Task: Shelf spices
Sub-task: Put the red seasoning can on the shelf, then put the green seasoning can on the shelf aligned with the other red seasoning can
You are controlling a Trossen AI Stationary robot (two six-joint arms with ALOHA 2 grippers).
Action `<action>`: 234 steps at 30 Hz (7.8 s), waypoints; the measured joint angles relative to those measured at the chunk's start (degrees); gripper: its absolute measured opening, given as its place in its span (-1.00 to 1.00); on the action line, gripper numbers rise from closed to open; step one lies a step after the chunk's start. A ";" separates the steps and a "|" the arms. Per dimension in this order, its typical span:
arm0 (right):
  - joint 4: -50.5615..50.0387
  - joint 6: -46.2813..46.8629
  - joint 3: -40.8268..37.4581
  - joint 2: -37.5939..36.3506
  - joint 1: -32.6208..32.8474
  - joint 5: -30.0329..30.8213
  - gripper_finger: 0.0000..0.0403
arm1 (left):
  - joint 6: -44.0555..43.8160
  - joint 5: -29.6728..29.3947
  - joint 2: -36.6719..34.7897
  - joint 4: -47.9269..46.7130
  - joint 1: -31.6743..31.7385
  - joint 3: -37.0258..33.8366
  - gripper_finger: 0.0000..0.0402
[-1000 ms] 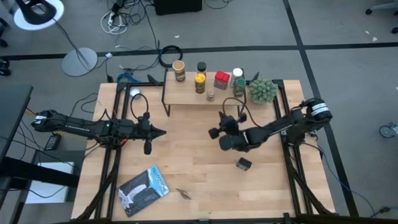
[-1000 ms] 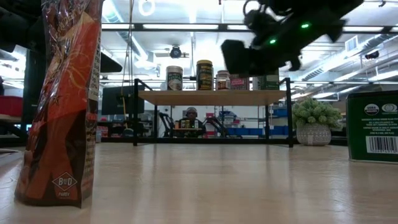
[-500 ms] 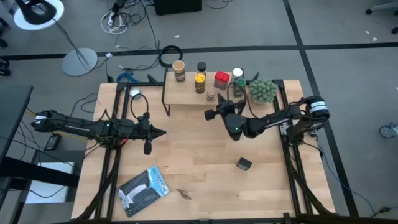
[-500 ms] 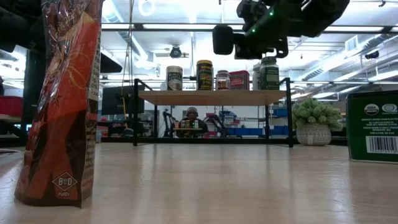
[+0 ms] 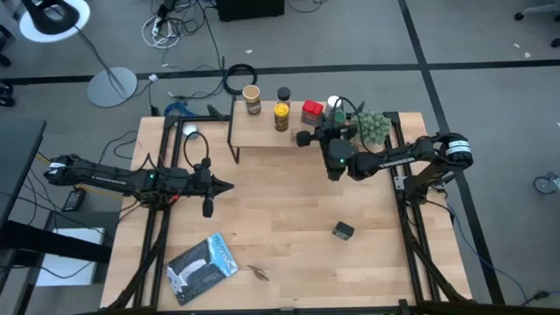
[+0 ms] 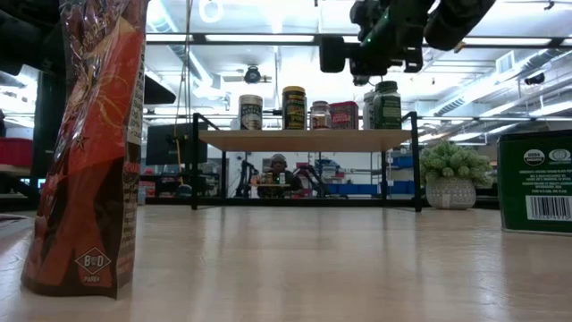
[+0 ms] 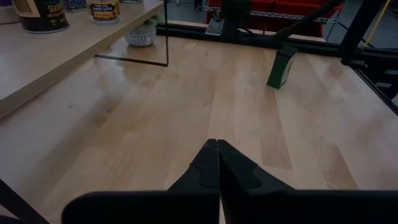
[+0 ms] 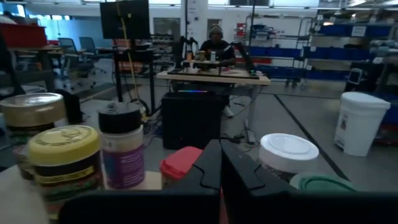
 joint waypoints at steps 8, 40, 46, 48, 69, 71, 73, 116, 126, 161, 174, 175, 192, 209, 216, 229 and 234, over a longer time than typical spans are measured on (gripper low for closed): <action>-2.98 4.51 0.00 0.21 -2.03 -4.98 -1.00 | 0.00 0.00 0.02 -0.02 0.02 0.00 -1.00; -70.88 42.20 28.09 0.21 -6.38 -29.67 -1.00 | 0.04 0.35 0.02 -0.59 0.00 0.00 -1.00; -70.99 42.46 30.61 0.10 -10.46 -42.14 -1.00 | 0.02 0.42 0.01 -0.57 0.01 0.00 -1.00; -71.53 42.57 30.72 0.13 -12.15 -46.10 -1.00 | 0.00 0.49 0.01 -0.57 0.00 0.00 -1.00; -101.87 46.81 45.47 0.28 -16.92 -53.45 -1.00 | -0.23 0.46 0.01 -0.50 0.01 0.00 -1.00; -103.94 47.55 45.46 0.29 -17.17 -54.36 -1.00 | -0.24 0.46 0.01 -0.49 0.01 0.00 -1.00; -104.46 47.53 45.44 0.29 -17.04 -54.32 -1.00 | -0.22 0.46 0.02 -0.50 0.00 0.00 -1.00; -104.27 29.58 45.35 5.93 -17.10 -48.55 -1.00 | -0.02 0.20 0.00 -0.55 0.02 0.00 -1.00; -104.34 29.66 44.65 5.91 -17.48 -50.05 -1.00 | -0.02 0.20 0.02 -0.52 0.01 0.00 -1.00; -100.85 27.75 43.99 11.67 -17.34 -43.84 -1.00 | -0.24 0.22 0.02 -0.50 0.00 -0.02 -1.00; -104.18 26.44 54.09 10.33 -11.07 -38.56 -1.00 | -0.11 0.21 0.02 -1.07 0.00 -0.02 -1.00; -104.53 26.48 55.15 10.33 -10.57 -37.77 -1.00 | -0.11 0.22 0.02 -1.07 0.01 -0.02 -1.00; -134.81 64.74 53.95 -0.11 16.35 -27.32 -1.00 | -0.22 0.22 0.02 -1.41 0.02 -0.02 -1.00; -135.48 103.20 28.35 -6.38 42.91 -45.47 -0.69 | -1.55 0.22 0.02 -1.33 0.00 -0.02 -1.00; -130.25 104.73 19.51 -6.42 43.02 -58.53 -0.49 | -1.61 0.22 0.02 -1.34 0.00 -0.02 -1.00; -98.08 109.92 -6.36 -11.89 51.04 -55.70 -0.97 | -1.71 0.72 0.02 -1.57 0.02 -0.02 -1.00; -81.92 107.35 -13.89 -12.52 49.48 -55.13 -0.99 | -1.93 0.72 0.02 -1.43 0.00 -0.02 -1.00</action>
